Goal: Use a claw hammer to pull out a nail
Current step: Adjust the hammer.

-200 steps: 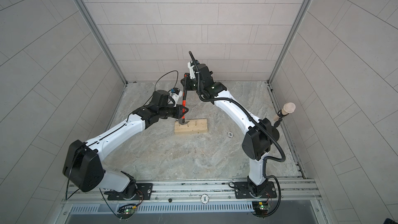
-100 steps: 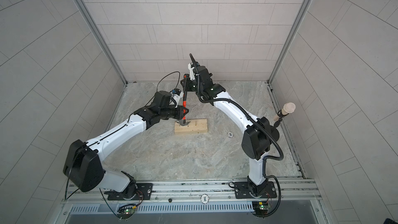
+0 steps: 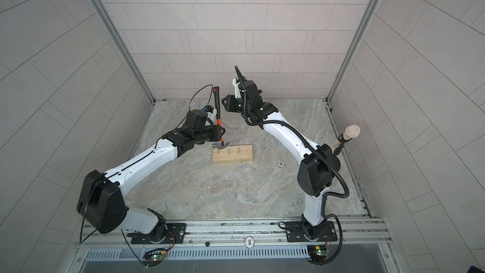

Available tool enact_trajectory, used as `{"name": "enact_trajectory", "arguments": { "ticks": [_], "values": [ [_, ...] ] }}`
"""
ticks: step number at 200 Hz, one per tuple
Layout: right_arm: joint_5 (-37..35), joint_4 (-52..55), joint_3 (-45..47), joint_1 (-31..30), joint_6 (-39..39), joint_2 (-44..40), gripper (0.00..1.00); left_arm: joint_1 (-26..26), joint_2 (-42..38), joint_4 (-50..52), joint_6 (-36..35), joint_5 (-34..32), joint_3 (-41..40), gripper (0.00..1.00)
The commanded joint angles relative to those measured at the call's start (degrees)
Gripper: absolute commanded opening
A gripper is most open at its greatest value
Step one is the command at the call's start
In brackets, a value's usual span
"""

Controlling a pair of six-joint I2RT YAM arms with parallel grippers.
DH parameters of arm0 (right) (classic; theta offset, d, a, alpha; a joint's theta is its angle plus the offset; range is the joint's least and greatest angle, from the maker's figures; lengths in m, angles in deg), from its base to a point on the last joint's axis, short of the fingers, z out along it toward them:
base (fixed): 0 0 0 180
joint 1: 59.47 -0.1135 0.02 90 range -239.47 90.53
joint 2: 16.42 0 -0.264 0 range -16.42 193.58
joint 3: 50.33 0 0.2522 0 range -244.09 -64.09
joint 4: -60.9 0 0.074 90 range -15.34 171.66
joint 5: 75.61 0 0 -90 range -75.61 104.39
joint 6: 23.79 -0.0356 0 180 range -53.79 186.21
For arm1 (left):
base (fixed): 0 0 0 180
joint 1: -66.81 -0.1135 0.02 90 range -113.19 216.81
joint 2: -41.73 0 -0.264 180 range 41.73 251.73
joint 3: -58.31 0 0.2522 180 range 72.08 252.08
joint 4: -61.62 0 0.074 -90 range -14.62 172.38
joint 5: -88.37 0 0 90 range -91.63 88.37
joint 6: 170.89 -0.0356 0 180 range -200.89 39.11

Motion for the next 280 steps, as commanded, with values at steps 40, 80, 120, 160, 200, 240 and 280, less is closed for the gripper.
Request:
{"name": "enact_trajectory", "arguments": {
  "ticks": [40, 80, 120, 160, 200, 240, 280],
  "values": [
    [3.11, -1.69, -1.29, -0.13, -0.73, -1.90, 0.40, 0.90, -1.04, -3.63, 0.79, -0.64, 0.90, 0.05],
    [3.54, -2.38, 0.24, -0.28, -1.57, -1.95, 0.42, 0.90, -1.17, -3.31, -0.01, 0.28, 1.19, 0.05],
    [3.45, -3.92, -0.77, -0.67, -1.95, -0.64, 0.41, 0.99, -1.06, -2.58, -0.86, 1.36, 1.61, 0.05],
    [3.82, -3.19, -0.67, -1.18, -0.19, -1.60, 0.40, 0.99, -1.07, -2.48, -0.68, 1.57, 1.52, 0.05],
    [3.19, -1.80, -1.01, -1.45, 0.03, 0.05, 0.41, 0.99, -1.42, -2.32, -1.37, 1.92, 1.86, 0.05],
    [2.30, -0.63, -3.63, -1.93, 0.96, 2.69, 0.40, 1.23, -1.66, -1.87, -1.72, 2.18, 1.81, 0.05],
    [0.91, 2.22, -7.36, -2.36, 2.45, 4.93, 0.36, 1.78, -1.85, -1.44, -2.11, 1.75, 1.70, 0.05]
  ]
}}
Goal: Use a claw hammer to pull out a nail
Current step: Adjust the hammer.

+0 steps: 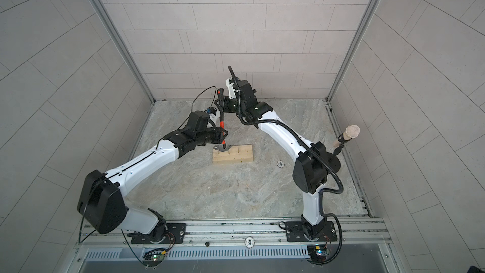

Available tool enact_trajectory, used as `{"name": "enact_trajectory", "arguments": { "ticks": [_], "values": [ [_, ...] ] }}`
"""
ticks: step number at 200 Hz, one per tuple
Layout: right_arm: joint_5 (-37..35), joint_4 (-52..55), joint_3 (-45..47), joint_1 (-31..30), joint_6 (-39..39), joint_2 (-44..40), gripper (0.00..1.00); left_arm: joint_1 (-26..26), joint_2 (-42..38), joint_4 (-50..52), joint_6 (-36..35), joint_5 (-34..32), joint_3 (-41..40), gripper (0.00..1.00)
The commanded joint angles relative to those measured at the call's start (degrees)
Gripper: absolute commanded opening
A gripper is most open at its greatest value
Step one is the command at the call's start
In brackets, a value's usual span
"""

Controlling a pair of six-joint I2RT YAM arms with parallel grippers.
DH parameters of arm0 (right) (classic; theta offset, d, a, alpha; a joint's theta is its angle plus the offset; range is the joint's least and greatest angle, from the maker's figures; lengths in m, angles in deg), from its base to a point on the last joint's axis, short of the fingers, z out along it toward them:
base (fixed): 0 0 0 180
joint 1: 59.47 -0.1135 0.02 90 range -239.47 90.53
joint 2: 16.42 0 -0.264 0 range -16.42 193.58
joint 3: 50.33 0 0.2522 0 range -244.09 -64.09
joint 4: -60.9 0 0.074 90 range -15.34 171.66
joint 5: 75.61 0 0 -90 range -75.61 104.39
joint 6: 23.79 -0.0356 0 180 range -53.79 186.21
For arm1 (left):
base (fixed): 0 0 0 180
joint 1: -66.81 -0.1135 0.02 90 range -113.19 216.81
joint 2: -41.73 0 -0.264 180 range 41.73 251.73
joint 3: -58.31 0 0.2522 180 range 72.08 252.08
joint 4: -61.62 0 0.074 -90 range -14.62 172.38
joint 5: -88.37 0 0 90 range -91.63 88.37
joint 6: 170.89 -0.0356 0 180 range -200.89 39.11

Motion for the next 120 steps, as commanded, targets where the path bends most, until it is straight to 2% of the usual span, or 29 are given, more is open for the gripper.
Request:
{"name": "enact_trajectory", "arguments": {
  "ticks": [1, 47, 81, 94, 120],
  "values": [
    [-1.64, 1.83, -2.60, -0.46, 1.46, 0.72, 0.36, 0.44, -1.85, -2.24, -1.21, 0.06, 1.70, 0.05],
    [-4.25, 4.85, -2.03, -0.43, 3.22, 0.58, 0.26, 0.49, -2.24, -2.33, -1.31, -0.47, 1.52, 0.05],
    [-7.66, 7.13, -1.84, -0.43, 5.07, -0.32, 0.04, 0.45, -2.19, -2.08, -1.08, -0.50, 1.60, 0.07],
    [-8.68, 7.69, -1.59, -0.45, 6.42, -1.00, 0.00, 0.40, -2.27, -1.29, -0.50, -1.07, 1.87, 0.11],
    [-11.48, 7.88, -0.82, -0.67, 7.25, -2.49, 0.00, -0.27, -3.38, -1.40, 1.42, -0.87, 1.45, 0.24]
  ]
}}
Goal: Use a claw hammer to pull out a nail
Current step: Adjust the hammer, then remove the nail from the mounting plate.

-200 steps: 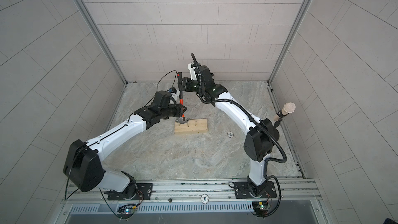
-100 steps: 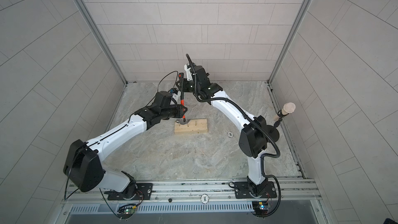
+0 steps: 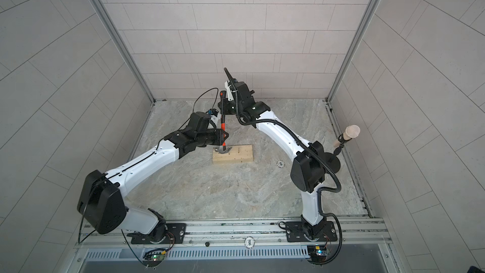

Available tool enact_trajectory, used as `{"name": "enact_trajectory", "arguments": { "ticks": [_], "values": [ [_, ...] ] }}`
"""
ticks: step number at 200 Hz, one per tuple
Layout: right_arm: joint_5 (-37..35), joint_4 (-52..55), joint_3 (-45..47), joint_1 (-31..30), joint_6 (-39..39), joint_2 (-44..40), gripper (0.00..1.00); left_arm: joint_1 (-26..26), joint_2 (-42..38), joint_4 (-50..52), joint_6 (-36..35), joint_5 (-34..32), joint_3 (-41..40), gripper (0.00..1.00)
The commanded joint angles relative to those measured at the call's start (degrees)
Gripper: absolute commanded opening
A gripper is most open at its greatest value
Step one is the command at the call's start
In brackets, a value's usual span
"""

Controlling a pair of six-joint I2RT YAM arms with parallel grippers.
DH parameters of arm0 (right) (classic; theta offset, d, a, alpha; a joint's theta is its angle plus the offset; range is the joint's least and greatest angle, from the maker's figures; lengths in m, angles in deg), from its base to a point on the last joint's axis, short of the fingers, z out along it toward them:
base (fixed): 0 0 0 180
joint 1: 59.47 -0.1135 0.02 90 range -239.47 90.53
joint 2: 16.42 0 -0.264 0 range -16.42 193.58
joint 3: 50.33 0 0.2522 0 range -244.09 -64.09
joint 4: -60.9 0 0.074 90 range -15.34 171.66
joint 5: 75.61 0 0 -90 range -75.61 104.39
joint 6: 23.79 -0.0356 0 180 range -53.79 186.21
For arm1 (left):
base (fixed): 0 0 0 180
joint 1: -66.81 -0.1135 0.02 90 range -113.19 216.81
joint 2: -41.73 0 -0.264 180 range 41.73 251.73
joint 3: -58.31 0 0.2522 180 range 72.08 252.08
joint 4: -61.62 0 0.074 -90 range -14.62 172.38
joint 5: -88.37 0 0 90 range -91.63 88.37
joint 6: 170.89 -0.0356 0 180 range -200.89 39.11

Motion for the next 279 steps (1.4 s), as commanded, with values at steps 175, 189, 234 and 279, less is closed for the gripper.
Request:
{"name": "enact_trajectory", "arguments": {
  "ticks": [175, 189, 234, 279],
  "values": [
    [-13.77, -7.76, 7.28, 0.19, 6.91, -15.97, 0.00, -13.31, -15.48, 6.78, 21.03, -3.65, -13.76, 0.88],
    [-13.33, -8.03, 7.49, 0.55, 7.05, -16.77, 0.00, -13.14, -15.54, 7.87, 21.11, -4.72, -14.88, 0.88],
    [-18.28, -13.48, 13.10, 0.82, 8.96, -19.81, 0.00, -12.73, -13.68, 10.88, 18.52, -2.83, -17.91, 0.88],
    [-22.49, -15.89, 15.91, 0.69, 7.62, -20.52, 0.00, -12.43, -6.91, 9.94, 14.84, 3.09, -17.93, 0.88]
  ]
}}
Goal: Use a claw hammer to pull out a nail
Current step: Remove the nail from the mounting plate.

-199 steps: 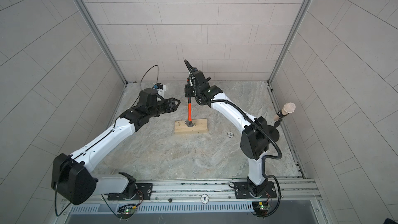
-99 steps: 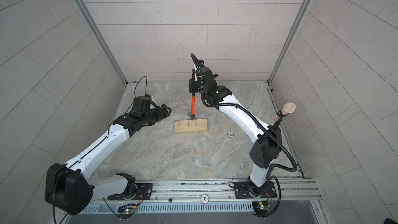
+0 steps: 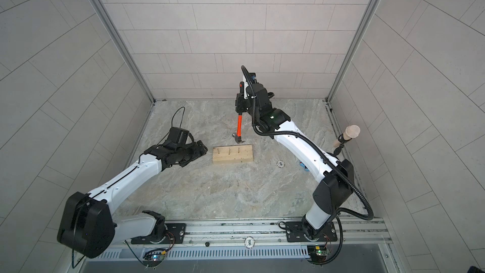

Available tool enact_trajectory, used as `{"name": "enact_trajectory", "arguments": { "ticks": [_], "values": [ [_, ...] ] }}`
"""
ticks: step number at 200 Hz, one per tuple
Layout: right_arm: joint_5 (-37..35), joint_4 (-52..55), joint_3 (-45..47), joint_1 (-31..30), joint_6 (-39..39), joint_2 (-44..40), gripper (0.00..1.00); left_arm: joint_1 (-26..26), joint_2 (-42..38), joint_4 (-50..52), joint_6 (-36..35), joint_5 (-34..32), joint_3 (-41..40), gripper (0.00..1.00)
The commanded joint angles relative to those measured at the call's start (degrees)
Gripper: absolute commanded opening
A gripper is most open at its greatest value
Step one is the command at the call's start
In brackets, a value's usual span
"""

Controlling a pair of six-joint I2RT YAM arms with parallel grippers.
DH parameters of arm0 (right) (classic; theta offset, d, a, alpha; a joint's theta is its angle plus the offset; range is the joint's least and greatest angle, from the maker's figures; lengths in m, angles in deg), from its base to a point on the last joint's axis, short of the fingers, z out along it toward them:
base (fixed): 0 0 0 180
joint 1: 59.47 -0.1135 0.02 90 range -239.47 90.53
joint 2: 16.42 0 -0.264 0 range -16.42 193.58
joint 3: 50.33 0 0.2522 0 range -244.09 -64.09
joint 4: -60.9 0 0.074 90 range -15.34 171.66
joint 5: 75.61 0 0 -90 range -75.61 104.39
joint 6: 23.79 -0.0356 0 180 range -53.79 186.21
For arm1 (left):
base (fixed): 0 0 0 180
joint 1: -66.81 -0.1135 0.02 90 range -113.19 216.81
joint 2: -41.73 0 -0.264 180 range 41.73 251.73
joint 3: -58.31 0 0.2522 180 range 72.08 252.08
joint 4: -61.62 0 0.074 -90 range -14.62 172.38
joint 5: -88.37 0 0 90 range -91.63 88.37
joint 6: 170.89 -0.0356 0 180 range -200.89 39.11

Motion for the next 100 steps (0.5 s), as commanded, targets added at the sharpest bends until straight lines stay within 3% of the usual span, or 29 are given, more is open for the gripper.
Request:
{"name": "enact_trajectory", "arguments": {
  "ticks": [1, 25, 60, 100],
  "values": [
    [-4.12, -6.43, -0.36, -0.01, -1.10, -2.87, 0.00, 0.33, 3.03, 0.40, -3.45, 3.66, -0.48, 0.88],
    [-8.08, -8.79, 1.19, -0.82, -0.53, -2.19, 0.00, 0.33, 7.10, -0.63, -5.66, 7.61, 0.21, 0.89],
    [-15.19, -19.55, 6.64, -5.06, 6.43, -1.75, 0.00, -0.01, 11.86, -0.76, -9.94, 10.91, 1.35, 0.88],
    [-22.31, -23.44, 5.77, -9.11, 8.65, 1.46, 0.00, -0.02, 15.72, -2.14, -12.23, 14.49, 2.01, 0.88]
  ]
}}
